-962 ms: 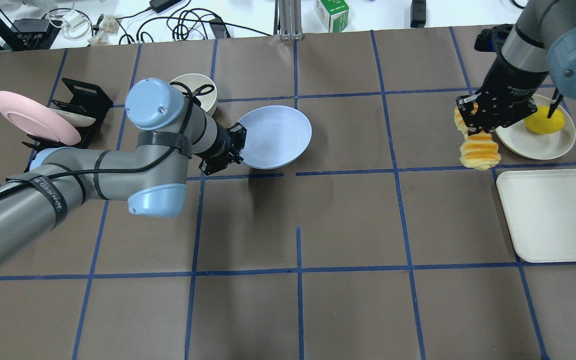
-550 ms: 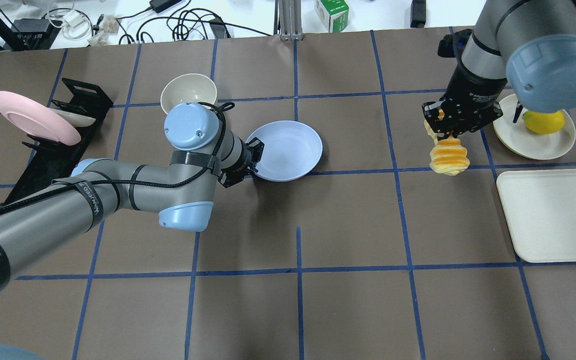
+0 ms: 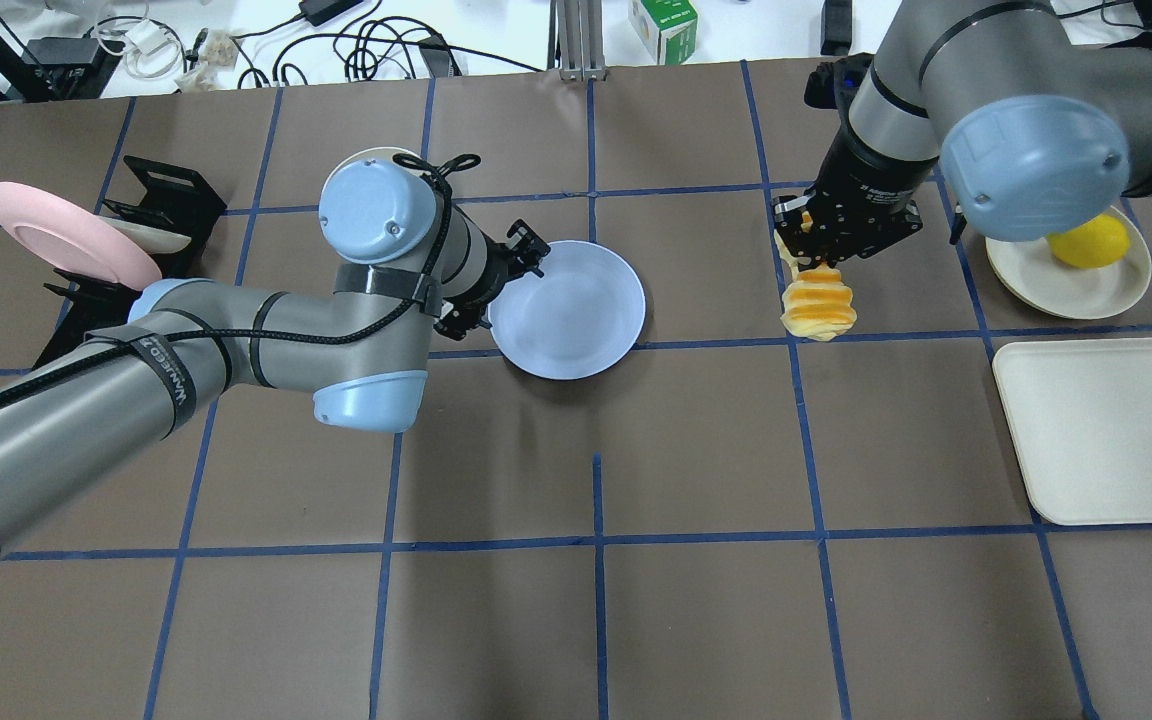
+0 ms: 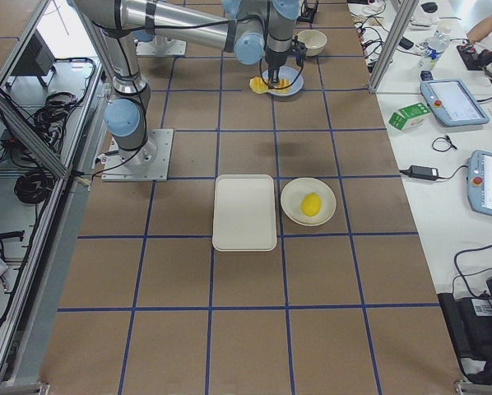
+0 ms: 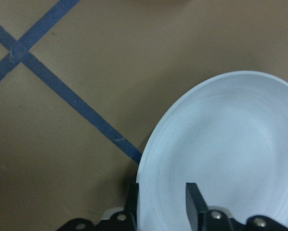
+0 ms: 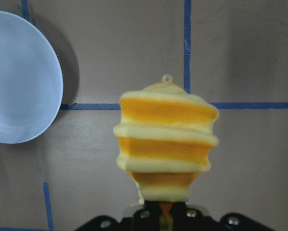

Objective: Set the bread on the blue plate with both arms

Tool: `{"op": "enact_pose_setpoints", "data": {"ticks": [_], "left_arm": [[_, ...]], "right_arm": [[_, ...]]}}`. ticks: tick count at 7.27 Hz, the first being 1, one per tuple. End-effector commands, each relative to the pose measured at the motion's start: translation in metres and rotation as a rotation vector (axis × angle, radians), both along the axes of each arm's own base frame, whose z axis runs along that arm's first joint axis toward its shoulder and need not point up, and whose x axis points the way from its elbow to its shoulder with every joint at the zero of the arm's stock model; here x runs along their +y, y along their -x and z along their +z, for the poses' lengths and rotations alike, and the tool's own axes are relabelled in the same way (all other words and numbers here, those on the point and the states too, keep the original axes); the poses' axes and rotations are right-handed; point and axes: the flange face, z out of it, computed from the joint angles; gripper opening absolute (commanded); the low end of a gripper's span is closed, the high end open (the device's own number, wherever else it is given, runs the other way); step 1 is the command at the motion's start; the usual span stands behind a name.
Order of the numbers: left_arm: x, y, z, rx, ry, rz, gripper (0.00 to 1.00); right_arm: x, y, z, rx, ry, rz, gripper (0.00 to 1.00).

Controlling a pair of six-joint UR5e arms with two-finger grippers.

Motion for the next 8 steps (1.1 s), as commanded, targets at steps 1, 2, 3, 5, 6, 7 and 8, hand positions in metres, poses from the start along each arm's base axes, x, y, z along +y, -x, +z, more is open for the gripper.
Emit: {"op": "enact_pose_setpoints", "data": {"ticks": [1, 2, 3, 5, 6, 7, 8], "left_arm": [[-0.020, -0.013, 0.065, -0.095, 0.002, -0.232, 1.00], [-0.024, -0.027, 0.104, -0.132, -0.059, -0.325, 1.00], [-0.010, -0.039, 0.145, -0.183, -0.164, -0.435, 1.00], [-0.006, -0.071, 0.194, -0.248, -0.177, -0.534, 1.00], [-0.004, -0.086, 0.203, -0.244, -0.197, -0.545, 1.00], [0.002, -0.091, 0.210, -0.243, -0.220, -0.538, 1.00], [-0.001, -0.096, 0.211, -0.237, -0.214, -0.527, 1.00]], "right_arm": [[-0.027, -0.054, -0.043, -0.029, 0.069, 0.018, 0.00], [-0.037, -0.092, -0.073, -0.038, 0.097, -0.023, 0.01], [-0.047, -0.116, -0.095, -0.045, 0.105, -0.056, 0.01], [-0.042, -0.190, -0.107, -0.057, 0.088, -0.131, 0.01], [-0.045, -0.217, -0.125, -0.066, 0.089, -0.177, 0.02], [-0.044, -0.238, -0.150, -0.074, 0.099, -0.179, 0.10], [-0.044, -0.241, -0.168, -0.066, 0.079, -0.197, 0.46]]}}
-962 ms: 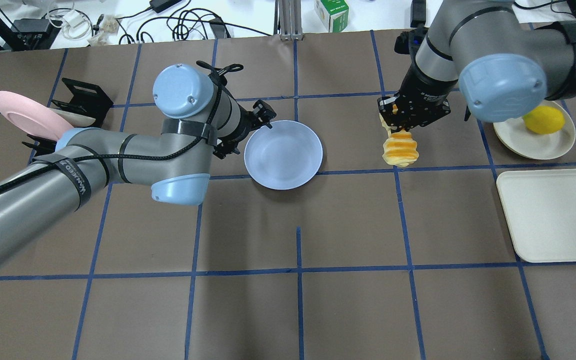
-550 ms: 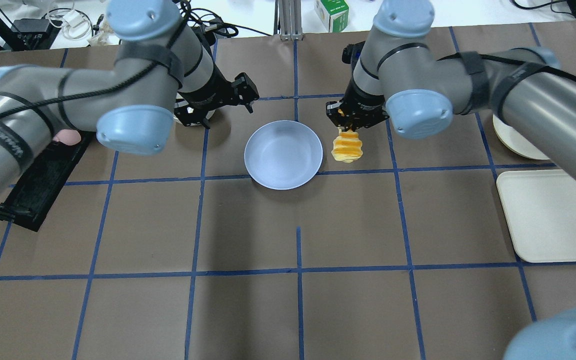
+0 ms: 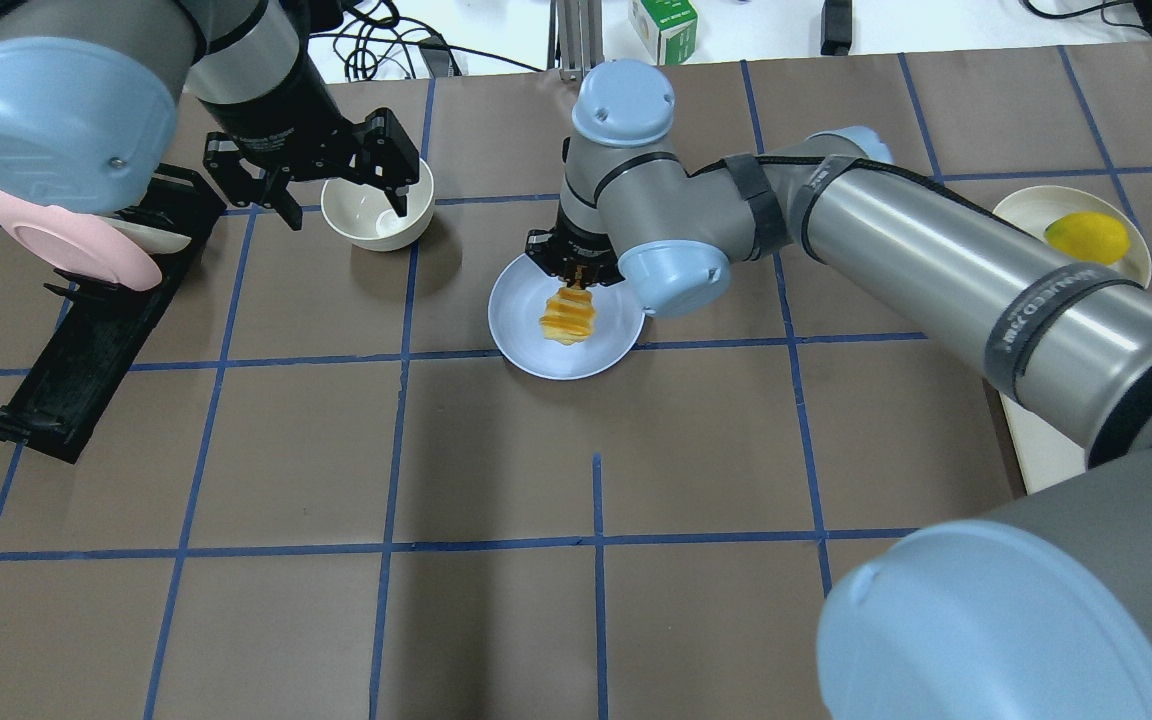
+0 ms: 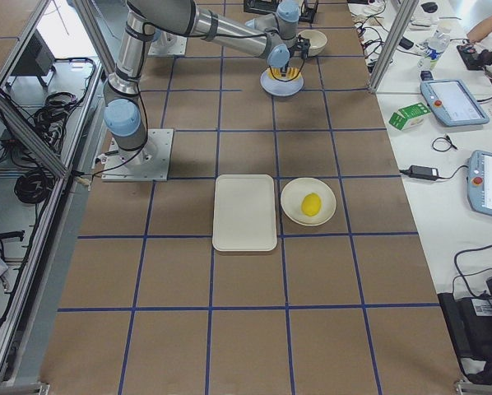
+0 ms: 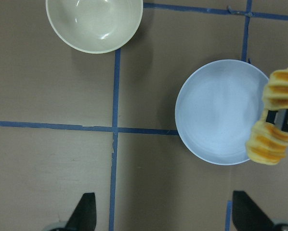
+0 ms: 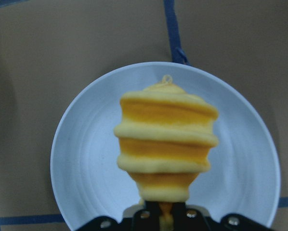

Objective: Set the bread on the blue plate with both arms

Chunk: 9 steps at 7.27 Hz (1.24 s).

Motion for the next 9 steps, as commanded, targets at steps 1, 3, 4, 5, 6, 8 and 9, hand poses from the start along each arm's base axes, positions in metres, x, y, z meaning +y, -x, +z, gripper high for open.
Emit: {"op": "enact_pose_setpoints", "data": {"ticks": [1, 3, 4, 5, 6, 8, 9], "left_arm": [[0.001, -0.013, 0.009, -0.015, -0.002, 0.006, 1.00], [0.007, -0.014, 0.001, -0.015, -0.054, 0.008, 1.00], [0.006, -0.015, 0.004, -0.019, -0.048, 0.010, 1.00], [0.005, -0.015, 0.004, -0.027, -0.041, 0.009, 1.00], [0.005, -0.017, 0.007, -0.030, -0.034, 0.012, 1.00], [0.005, -0.017, 0.005, -0.030, -0.035, 0.012, 1.00], [0.007, -0.017, 0.000, -0.030, -0.046, 0.010, 1.00]], "right_arm": [[-0.003, -0.012, -0.030, 0.009, -0.014, -0.016, 0.99], [-0.009, -0.005, -0.023, 0.019, -0.006, -0.024, 1.00], [-0.019, 0.011, -0.003, 0.019, 0.023, -0.041, 1.00], [-0.031, 0.038, 0.035, 0.027, 0.030, -0.038, 1.00], [-0.042, 0.074, 0.071, 0.048, 0.011, -0.006, 1.00], [-0.036, 0.154, 0.146, 0.124, 0.009, 0.055, 1.00], [-0.013, 0.176, 0.181, 0.154, -0.005, 0.092, 1.00]]}}
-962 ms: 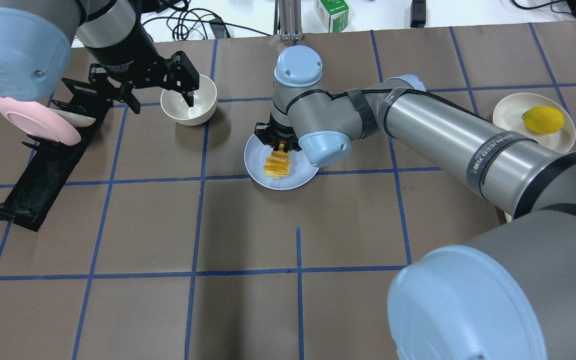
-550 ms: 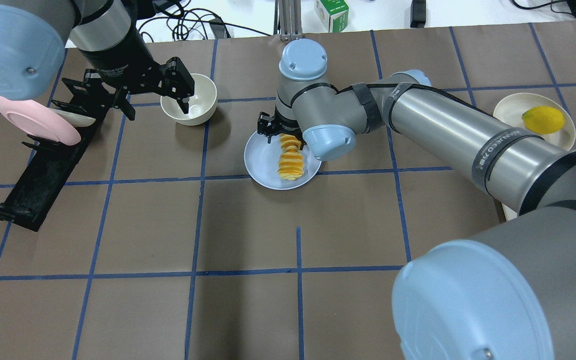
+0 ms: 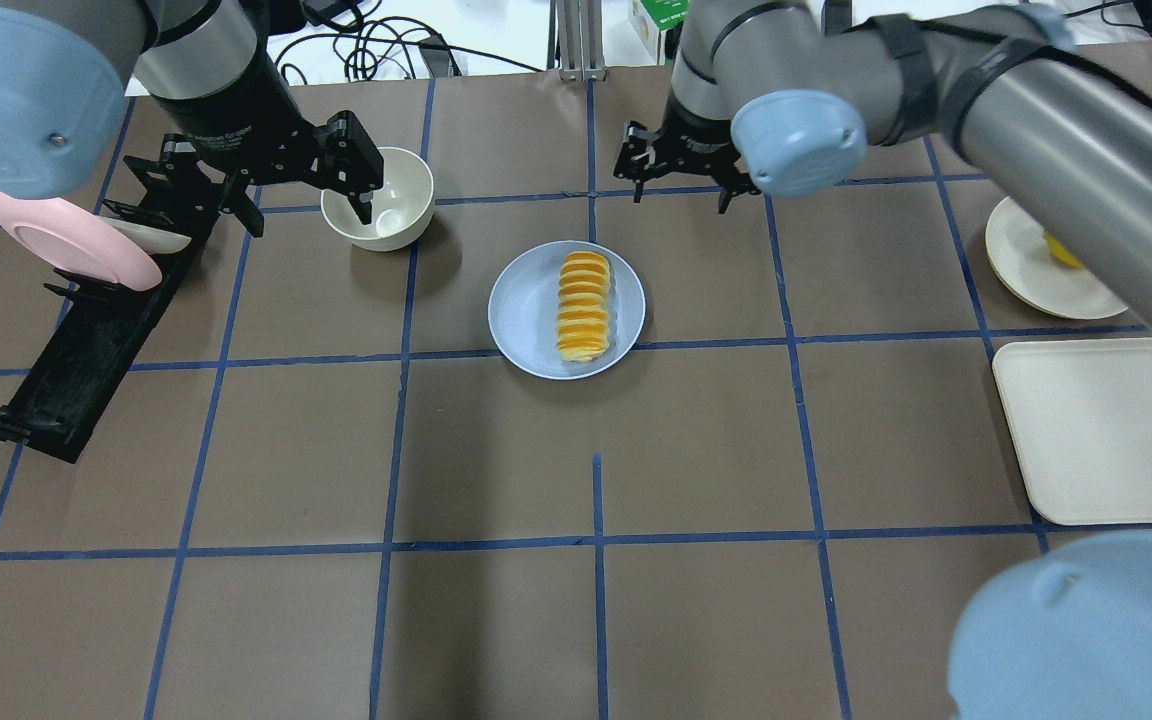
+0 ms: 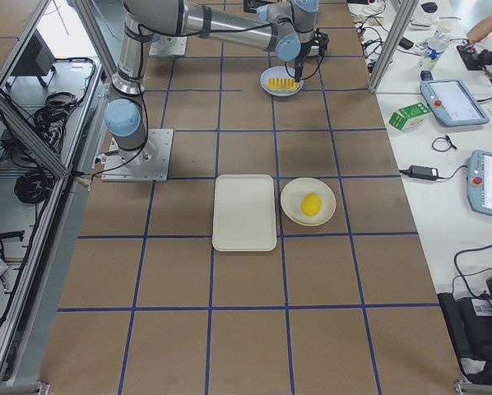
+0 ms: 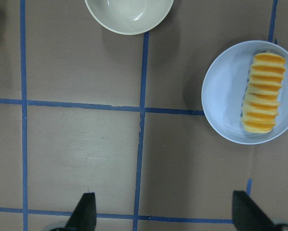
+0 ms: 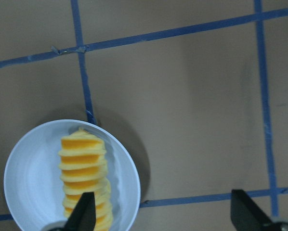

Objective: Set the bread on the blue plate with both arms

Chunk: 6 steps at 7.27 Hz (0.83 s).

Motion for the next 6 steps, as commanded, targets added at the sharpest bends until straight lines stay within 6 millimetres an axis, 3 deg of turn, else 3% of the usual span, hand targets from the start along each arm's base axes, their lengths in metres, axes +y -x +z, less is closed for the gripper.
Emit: {"op": "enact_pose_setpoints", "data": {"ticks": [1, 2, 3, 4, 6], "left_arm": [[0.000, -0.003, -0.004, -0.011, -0.007, 0.000, 1.00], [-0.001, -0.004, -0.002, -0.013, -0.002, 0.002, 1.00], [-0.002, -0.008, 0.000, -0.011, 0.003, -0.006, 1.00], [-0.005, -0.017, 0.002, -0.005, 0.006, 0.002, 1.00], [-0.015, -0.014, 0.003, 0.005, 0.030, -0.008, 1.00]], "right_arm": [[0.060, 0.054, 0.085, 0.061, -0.073, 0.035, 1.00], [0.086, 0.074, 0.121, 0.059, -0.068, 0.029, 1.00], [0.088, 0.079, 0.130, 0.046, -0.044, 0.044, 1.00], [0.083, 0.079, 0.121, 0.056, -0.058, 0.050, 1.00], [0.082, 0.076, 0.117, 0.045, -0.068, 0.049, 1.00]]}}
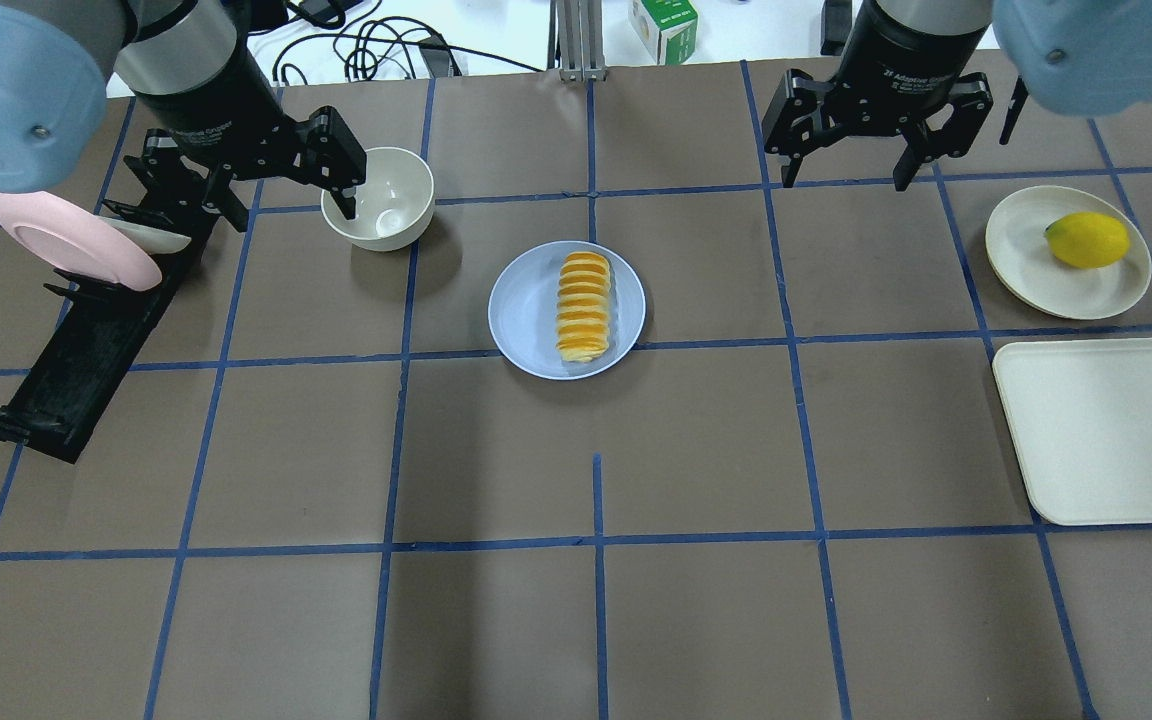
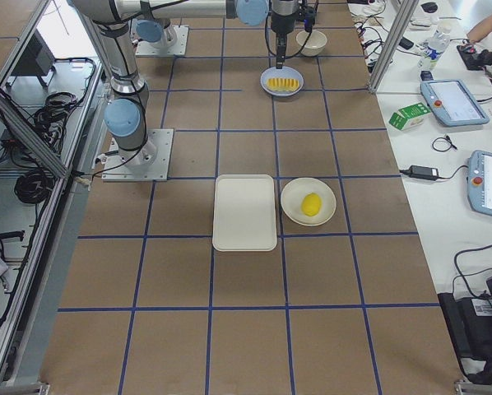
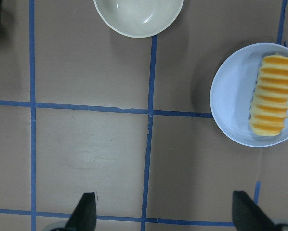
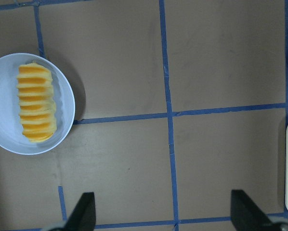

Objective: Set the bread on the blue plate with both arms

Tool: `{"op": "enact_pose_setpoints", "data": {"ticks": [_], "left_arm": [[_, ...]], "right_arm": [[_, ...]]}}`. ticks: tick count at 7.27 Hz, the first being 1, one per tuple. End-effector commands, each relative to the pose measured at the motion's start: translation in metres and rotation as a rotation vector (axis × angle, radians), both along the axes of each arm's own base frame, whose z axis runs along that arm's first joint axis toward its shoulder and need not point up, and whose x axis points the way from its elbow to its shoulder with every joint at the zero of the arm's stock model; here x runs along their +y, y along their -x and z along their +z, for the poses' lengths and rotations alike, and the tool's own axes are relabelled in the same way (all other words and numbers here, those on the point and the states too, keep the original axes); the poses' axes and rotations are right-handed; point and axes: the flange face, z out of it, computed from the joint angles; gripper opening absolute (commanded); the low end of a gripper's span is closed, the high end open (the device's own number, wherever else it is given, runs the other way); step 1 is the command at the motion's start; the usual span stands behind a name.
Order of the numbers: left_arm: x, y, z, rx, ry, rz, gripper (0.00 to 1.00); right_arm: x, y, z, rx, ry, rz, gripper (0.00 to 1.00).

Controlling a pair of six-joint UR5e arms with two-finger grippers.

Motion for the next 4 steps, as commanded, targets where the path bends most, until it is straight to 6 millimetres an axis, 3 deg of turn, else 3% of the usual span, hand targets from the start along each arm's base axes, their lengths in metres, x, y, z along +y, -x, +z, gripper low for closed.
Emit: {"op": "enact_pose_setpoints", "data": {"ticks": [1, 4], "left_arm": [[-0.0070, 0.0048, 0.0021, 0.003, 0.013, -0.011, 1.00], [-0.0049, 0.0052, 0.0024, -0.002, 0.013, -0.013, 1.00]], "right_arm": [[0.0038, -0.0024, -0.0130, 0.011, -0.023, 0.010, 1.00], [0.0028, 0.0003, -0.0152, 0.013, 0.002, 0.008, 1.00]]}}
